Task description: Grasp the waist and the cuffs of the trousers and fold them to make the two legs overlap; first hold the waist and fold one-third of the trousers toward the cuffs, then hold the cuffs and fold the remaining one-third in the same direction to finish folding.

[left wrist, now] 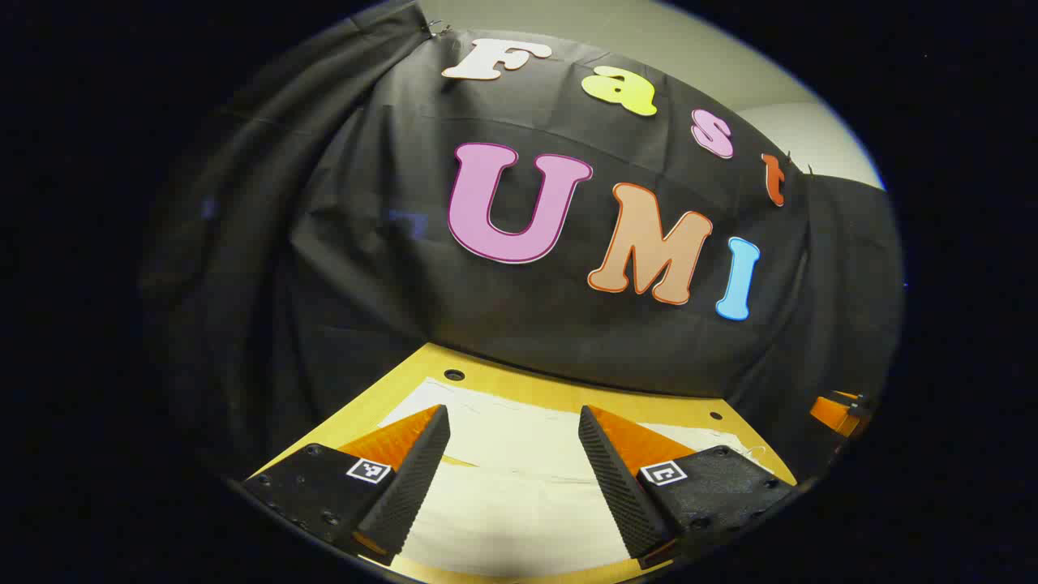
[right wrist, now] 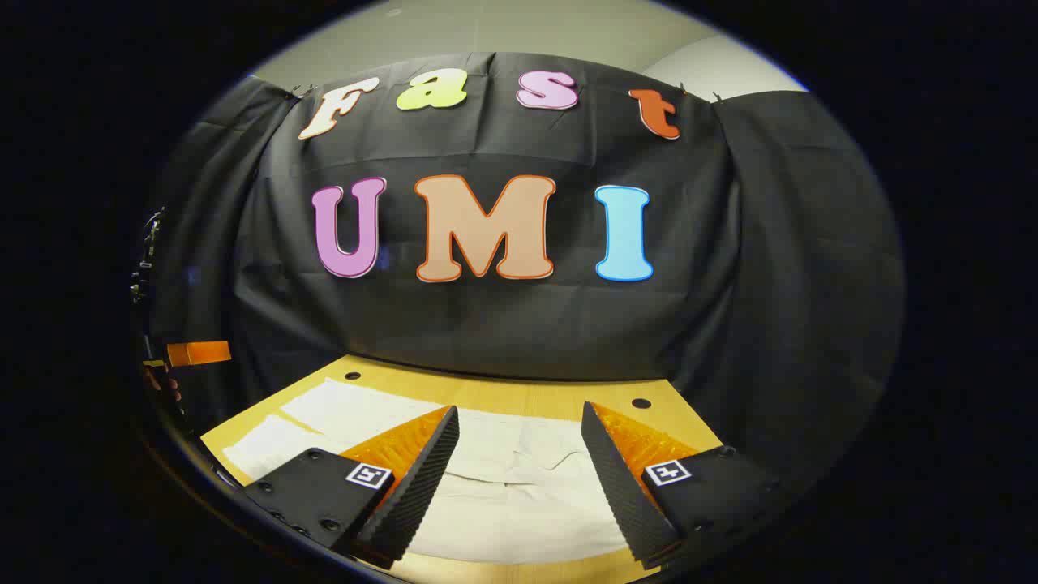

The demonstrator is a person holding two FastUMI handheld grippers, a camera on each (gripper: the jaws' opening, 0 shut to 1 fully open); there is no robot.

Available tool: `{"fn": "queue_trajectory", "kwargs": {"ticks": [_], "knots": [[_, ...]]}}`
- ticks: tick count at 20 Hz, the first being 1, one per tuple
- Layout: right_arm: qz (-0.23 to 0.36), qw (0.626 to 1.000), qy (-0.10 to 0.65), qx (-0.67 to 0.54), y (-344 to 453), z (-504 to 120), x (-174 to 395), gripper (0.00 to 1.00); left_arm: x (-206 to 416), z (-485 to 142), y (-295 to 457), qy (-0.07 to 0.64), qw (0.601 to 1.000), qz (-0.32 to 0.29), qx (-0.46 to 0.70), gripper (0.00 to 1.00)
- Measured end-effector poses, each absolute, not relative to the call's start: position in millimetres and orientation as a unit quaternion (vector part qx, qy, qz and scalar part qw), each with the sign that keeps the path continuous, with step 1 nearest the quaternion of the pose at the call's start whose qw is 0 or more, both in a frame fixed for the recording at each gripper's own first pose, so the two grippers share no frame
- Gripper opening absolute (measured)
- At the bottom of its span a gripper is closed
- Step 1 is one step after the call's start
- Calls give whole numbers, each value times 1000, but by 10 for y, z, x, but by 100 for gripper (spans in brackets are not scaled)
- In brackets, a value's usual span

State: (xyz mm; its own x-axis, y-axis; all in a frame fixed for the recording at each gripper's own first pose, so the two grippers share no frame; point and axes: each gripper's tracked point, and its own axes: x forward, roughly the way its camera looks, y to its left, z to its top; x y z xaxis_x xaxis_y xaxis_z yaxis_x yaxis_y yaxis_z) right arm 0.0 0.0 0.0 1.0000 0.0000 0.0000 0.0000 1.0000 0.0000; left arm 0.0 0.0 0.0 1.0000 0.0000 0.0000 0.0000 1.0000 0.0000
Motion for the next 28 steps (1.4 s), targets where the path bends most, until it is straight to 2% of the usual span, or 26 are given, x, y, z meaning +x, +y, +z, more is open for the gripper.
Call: {"fn": "queue_trajectory", "kwargs": {"ticks": [13, 20, 28], "knots": [[5, 1000, 14, 13, -49, -70, 100, 97, 50, -123, -51, 23, 999, -7, 43, 95], [-8, 999, 41, 18, -207, -274, -6, 98, 61, -577, -212, 86, 987, -80, 106, 94], [-31, 998, 62, 13, -218, -376, -124, 98, -131, -1372, -81, 210, 940, -179, 200, 93]]}}
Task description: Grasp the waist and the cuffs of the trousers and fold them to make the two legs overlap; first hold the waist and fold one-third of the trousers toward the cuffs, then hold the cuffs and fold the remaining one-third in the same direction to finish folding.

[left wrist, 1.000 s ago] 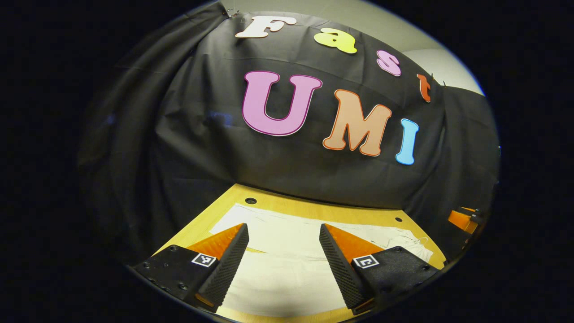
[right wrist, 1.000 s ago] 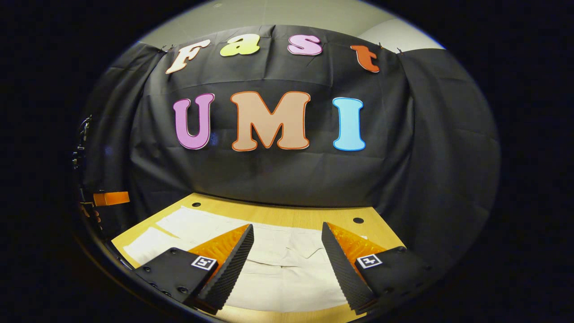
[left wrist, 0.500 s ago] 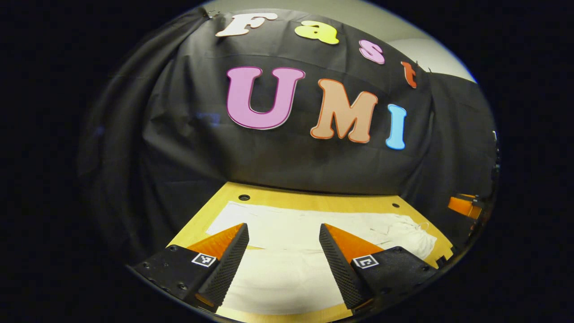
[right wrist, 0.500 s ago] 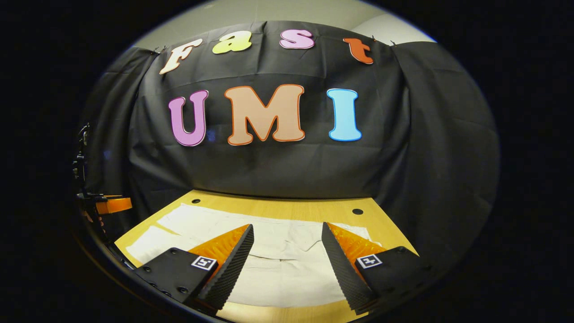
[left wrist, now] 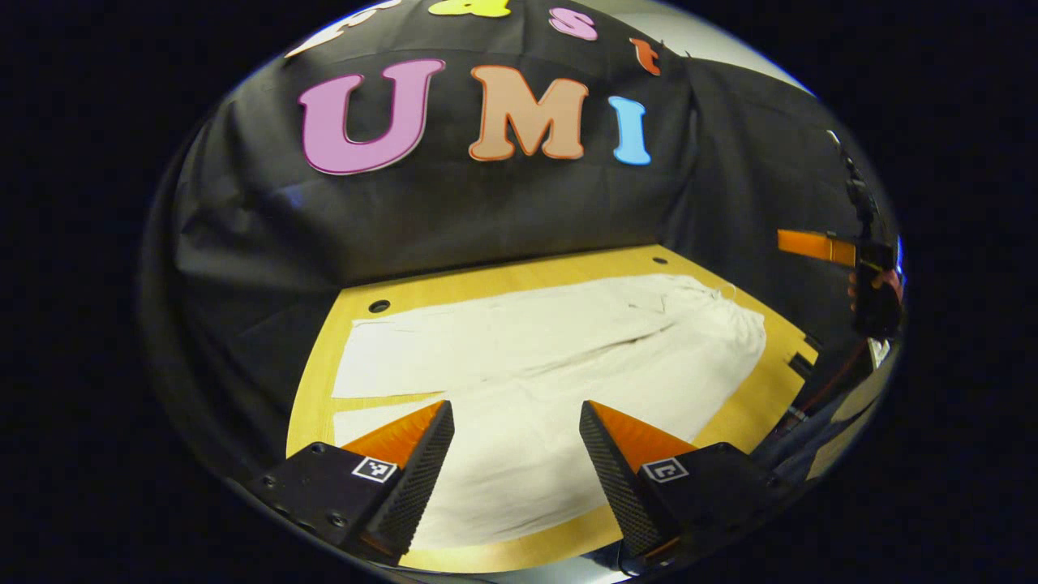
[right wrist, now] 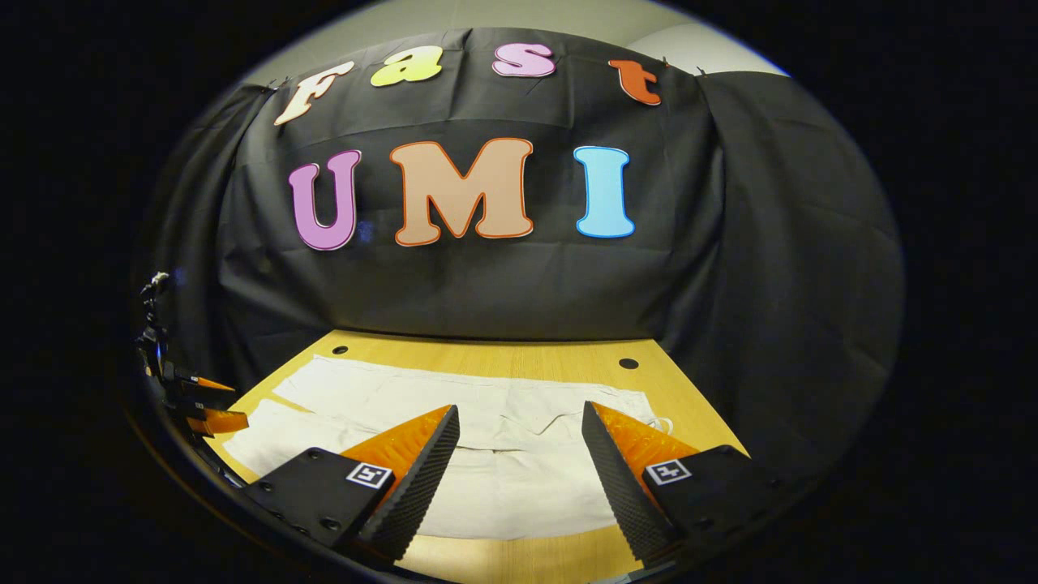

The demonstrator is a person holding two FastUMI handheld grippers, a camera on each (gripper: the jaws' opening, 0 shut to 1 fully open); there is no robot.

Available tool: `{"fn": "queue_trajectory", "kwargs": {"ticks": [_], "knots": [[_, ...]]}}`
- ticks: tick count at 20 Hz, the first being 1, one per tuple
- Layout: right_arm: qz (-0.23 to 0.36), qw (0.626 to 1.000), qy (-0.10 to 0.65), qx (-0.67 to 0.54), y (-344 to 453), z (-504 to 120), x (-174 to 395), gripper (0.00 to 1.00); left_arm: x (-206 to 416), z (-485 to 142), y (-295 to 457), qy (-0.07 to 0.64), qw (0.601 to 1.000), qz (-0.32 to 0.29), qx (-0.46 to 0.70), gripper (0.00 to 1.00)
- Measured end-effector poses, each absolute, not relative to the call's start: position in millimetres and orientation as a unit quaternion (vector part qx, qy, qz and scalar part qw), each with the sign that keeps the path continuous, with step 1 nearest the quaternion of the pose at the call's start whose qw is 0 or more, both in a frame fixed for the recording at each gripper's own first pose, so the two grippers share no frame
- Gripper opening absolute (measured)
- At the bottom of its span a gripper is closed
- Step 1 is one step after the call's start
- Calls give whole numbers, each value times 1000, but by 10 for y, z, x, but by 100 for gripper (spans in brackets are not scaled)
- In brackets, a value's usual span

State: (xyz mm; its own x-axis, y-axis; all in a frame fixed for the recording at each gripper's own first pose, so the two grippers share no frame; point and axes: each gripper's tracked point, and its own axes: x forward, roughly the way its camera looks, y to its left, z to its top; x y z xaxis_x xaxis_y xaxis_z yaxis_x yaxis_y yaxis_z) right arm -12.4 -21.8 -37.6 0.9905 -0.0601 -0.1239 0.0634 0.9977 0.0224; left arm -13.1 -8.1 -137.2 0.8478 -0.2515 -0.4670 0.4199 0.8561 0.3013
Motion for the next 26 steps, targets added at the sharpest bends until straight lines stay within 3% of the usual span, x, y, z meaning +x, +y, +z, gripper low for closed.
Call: {"fn": "queue_trajectory", "kwargs": {"ticks": [11, 16, 21, 26], "knots": [[-47, 995, 89, 1, -62, -573, -161, 98, -610, -2414, 964, 418, 787, -280, 356, 91], [-58, 994, 94, -6, -33, -621, -189, 98, -691, -2632, 1325, 461, 728, -303, 407, 87], [-63, 993, 100, -24, 15, -676, -258, 98, -633, -2694, 1481, 480, 709, -309, 414, 78], [-59, 992, 113, -24, 11, -801, -309, 97, -640, -2709, 1508, 504, 675, -327, 428, 76]]}}
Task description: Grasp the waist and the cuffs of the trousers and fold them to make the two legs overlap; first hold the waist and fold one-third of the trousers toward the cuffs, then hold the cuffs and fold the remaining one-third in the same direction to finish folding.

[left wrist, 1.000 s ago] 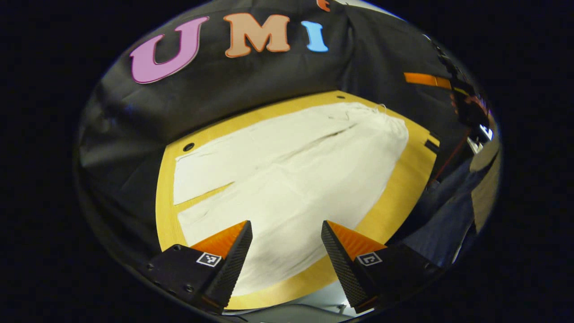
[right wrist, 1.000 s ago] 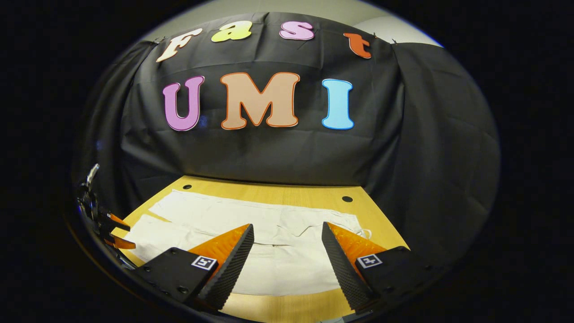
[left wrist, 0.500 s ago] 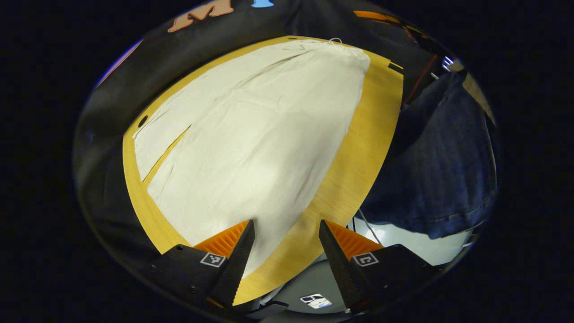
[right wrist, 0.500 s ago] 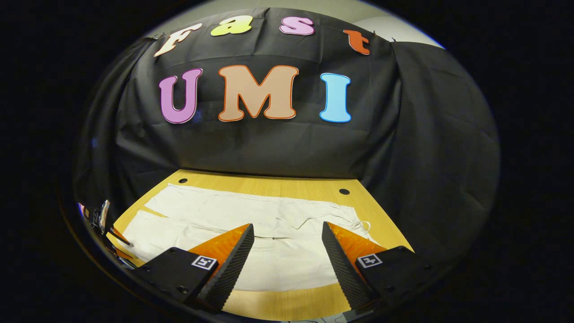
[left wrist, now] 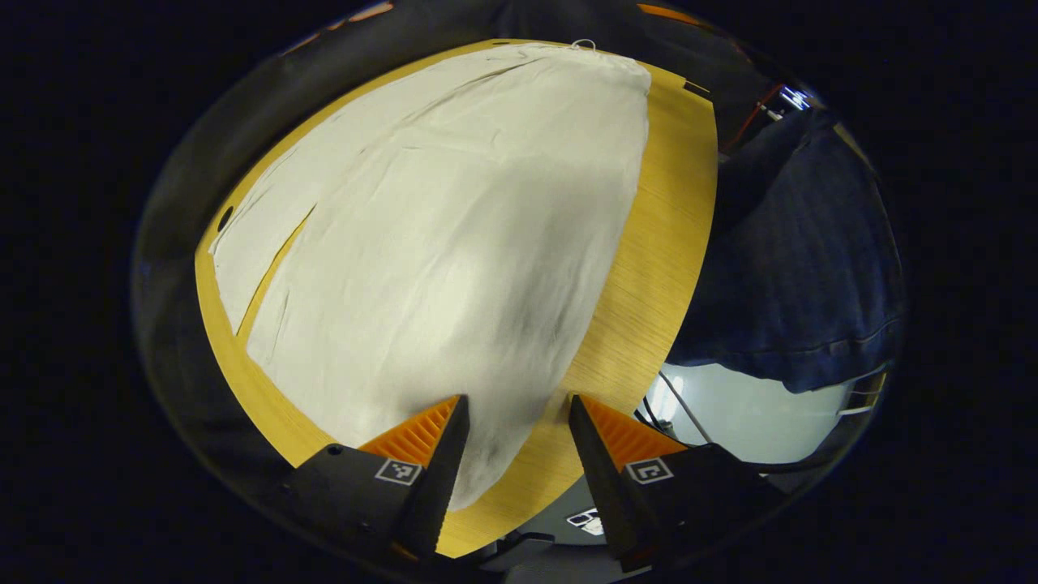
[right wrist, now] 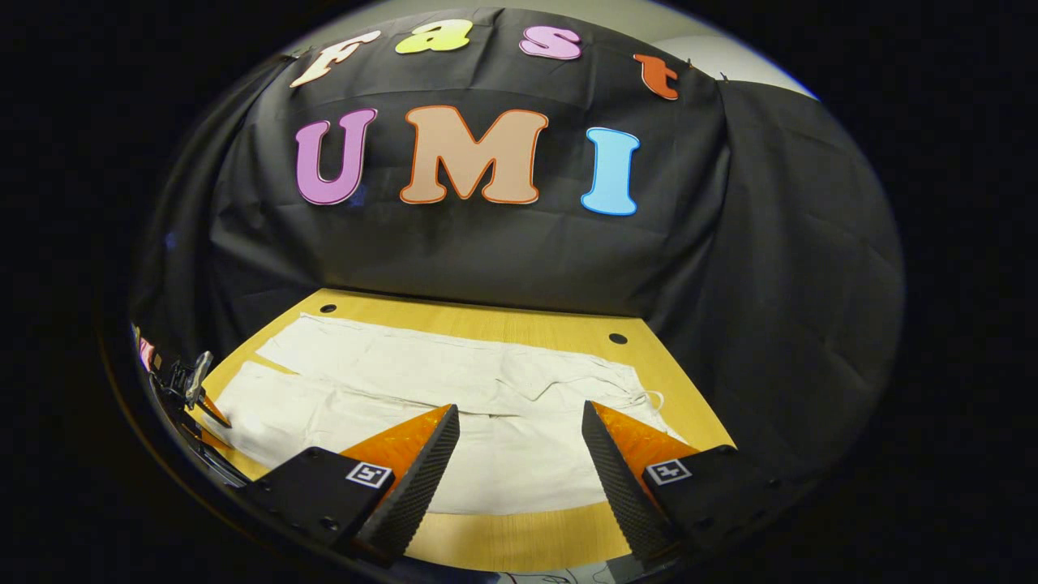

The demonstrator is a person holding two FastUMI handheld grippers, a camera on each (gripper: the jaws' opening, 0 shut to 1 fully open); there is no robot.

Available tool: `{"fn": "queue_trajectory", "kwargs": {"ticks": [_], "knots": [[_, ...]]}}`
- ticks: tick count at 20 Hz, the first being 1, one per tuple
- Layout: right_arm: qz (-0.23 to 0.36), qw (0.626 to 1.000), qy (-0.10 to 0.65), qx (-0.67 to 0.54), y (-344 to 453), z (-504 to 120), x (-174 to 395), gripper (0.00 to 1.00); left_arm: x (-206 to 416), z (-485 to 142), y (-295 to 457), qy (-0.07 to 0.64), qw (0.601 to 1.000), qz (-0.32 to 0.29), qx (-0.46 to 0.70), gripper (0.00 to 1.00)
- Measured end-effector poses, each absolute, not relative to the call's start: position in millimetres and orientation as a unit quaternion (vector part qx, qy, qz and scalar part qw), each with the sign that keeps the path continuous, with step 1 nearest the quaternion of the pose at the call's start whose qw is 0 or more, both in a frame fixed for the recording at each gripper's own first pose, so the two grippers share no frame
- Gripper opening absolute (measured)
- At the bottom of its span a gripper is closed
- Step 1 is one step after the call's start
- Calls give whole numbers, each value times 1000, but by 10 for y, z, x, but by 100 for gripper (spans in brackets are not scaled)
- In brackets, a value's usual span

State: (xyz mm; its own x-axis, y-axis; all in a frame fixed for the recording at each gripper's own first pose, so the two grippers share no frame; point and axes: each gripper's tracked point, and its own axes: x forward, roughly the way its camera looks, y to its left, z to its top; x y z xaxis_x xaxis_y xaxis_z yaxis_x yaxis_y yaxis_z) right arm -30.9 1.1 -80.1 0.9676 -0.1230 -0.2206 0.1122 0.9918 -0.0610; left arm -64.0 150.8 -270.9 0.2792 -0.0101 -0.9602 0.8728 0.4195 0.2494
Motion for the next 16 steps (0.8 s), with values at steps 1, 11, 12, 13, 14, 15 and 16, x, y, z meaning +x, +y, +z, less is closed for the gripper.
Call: {"fn": "queue_trajectory", "kwargs": {"ticks": [1, 11, 12, 13, 14, 15, 16], "knots": [[-58, 991, 116, -23, 6, -832, -310, 98, -640, -2708, 1505, 507, 670, -327, 433, 74], [-6, 985, 167, -47, -229, -1226, -241, 98, -546, -2688, 1499, 547, 634, -295, 460, 29], [4, 982, 179, -62, -299, -1320, -238, 98, -548, -2710, 1494, 549, 629, -294, 465, 23], [17, 978, 191, -79, -360, -1398, -225, 98, -554, -2708, 1487, 550, 626, -292, 469, 16], [30, 974, 203, -96, -400, -1494, -221, 97, -559, -2708, 1480, 552, 623, -289, 473, 13], [46, 970, 213, -111, -454, -1588, -213, 98, -559, -2715, 1490, 556, 622, -285, 472, 6], [59, 964, 228, -127, -539, -1696, -210, 98, -549, -2708, 1500, 560, 621, -282, 470, 4]]}}
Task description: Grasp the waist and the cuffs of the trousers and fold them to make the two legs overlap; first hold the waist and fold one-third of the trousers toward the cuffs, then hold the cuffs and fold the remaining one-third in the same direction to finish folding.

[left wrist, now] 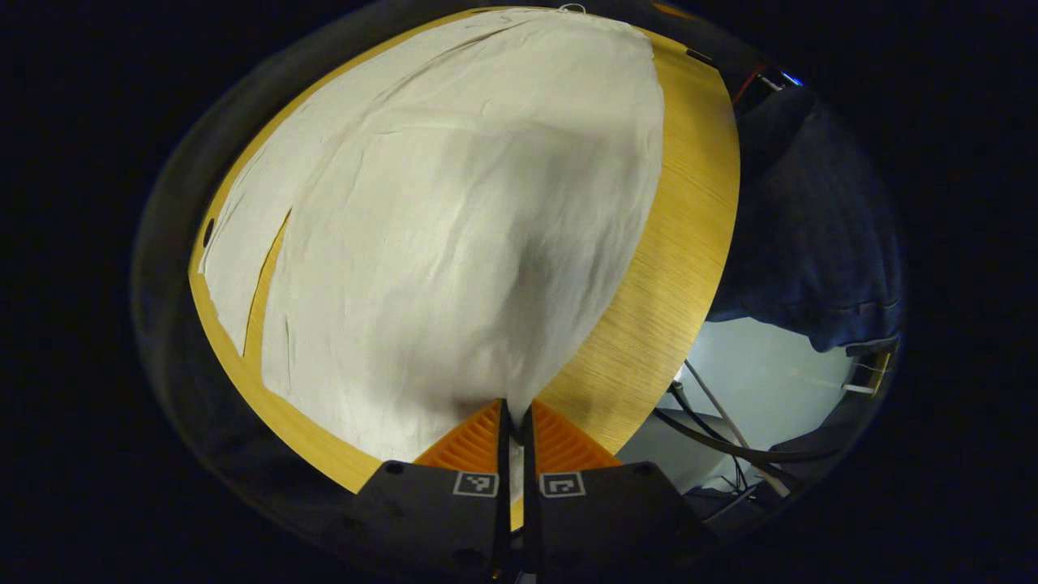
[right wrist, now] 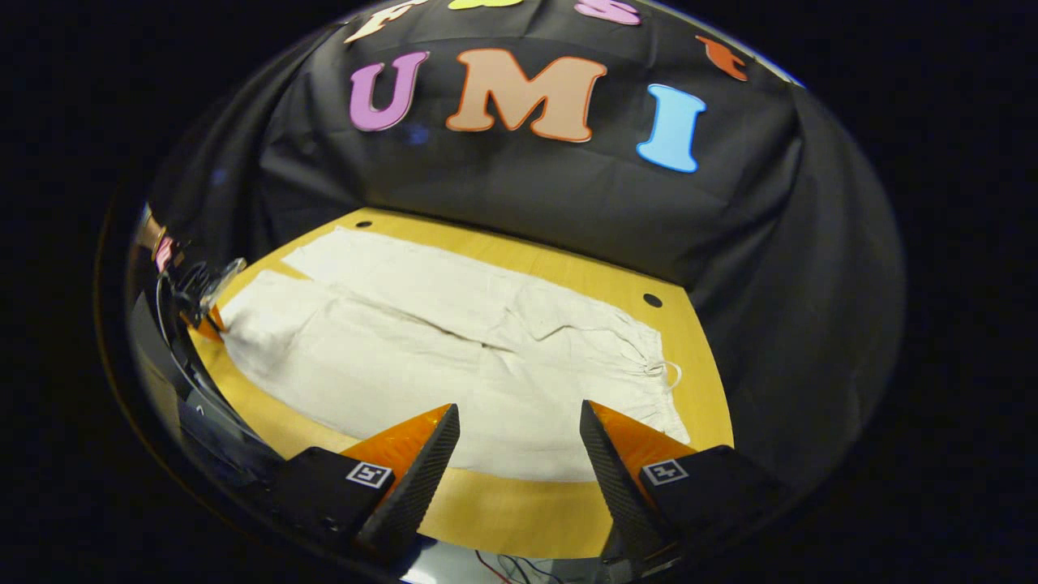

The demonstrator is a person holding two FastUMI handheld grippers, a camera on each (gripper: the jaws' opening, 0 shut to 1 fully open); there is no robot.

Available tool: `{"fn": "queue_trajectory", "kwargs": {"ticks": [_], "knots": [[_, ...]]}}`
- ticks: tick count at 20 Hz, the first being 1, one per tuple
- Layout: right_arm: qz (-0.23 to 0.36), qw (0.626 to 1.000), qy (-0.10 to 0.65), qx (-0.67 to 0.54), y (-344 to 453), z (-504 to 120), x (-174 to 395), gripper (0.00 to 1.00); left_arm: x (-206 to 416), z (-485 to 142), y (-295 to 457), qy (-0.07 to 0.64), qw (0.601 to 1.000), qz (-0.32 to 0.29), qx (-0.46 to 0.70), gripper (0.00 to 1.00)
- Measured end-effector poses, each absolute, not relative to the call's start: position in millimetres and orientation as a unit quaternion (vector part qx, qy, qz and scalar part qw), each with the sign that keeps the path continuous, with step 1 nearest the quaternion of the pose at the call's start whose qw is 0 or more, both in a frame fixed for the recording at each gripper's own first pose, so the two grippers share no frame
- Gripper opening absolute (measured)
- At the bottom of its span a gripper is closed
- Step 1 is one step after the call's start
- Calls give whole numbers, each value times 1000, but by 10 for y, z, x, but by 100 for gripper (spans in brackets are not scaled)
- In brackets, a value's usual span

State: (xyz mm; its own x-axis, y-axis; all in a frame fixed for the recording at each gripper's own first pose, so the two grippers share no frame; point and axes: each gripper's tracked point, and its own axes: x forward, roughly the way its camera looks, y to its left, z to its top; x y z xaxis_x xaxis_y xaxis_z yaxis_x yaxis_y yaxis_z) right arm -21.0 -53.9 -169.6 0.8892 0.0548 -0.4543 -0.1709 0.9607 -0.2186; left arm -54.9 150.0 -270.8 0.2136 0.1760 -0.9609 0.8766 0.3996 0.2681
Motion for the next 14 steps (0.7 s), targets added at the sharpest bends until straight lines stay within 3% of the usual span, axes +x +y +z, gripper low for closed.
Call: {"fn": "queue_trajectory", "kwargs": {"ticks": [5, 14], "knots": [[106, 922, 302, -219, -1000, -2250, -152, 96, -513, -2717, 1489, 572, 624, -255, 467, 1], [230, 808, 419, -346, -1299, -3121, -31, 98, -524, -2734, 1485, 576, 640, -212, 462, 1]]}}
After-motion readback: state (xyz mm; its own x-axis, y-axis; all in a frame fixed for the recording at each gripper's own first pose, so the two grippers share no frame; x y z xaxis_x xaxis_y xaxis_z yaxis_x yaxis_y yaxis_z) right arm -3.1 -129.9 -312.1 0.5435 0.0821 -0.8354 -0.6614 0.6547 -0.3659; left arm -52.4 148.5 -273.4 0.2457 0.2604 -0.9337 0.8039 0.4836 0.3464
